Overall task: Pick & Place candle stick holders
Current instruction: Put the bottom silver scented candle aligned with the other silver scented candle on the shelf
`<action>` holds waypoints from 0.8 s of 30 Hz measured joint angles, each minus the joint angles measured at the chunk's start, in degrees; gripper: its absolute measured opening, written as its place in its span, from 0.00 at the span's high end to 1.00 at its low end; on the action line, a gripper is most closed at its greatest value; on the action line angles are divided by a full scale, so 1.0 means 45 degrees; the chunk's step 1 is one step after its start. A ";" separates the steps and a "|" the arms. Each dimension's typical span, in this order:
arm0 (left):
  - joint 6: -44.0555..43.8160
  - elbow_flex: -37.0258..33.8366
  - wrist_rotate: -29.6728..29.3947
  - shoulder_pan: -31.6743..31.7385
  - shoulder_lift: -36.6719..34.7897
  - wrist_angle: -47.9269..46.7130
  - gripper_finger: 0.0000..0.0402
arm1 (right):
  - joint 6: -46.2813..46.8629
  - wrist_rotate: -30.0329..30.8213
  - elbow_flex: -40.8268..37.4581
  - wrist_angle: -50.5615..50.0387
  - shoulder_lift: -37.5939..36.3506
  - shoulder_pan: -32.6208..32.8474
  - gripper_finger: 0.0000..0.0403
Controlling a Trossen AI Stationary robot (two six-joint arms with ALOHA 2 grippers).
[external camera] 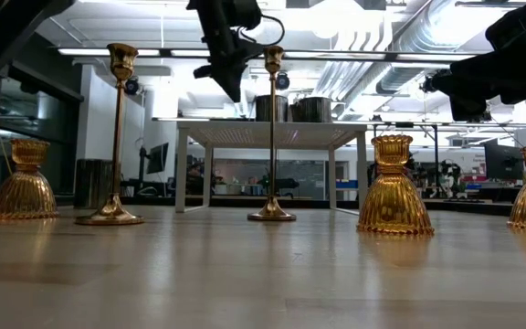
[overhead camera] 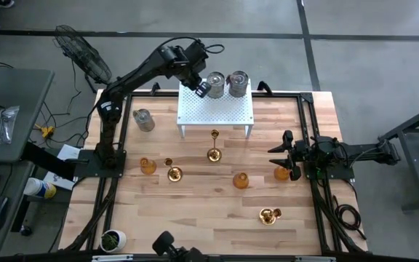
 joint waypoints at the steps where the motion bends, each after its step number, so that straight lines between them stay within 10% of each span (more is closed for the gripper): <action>1: -0.0053 -0.0042 0.0199 0.0033 0.0000 0.0043 0.99 | 0.0000 0.0000 0.0000 0.0004 0.0000 0.0004 0.59; 24: -0.1801 -0.1260 0.2390 0.0162 0.0010 0.2562 1.00 | 0.0000 0.0000 0.0000 0.0004 0.0000 0.0004 0.59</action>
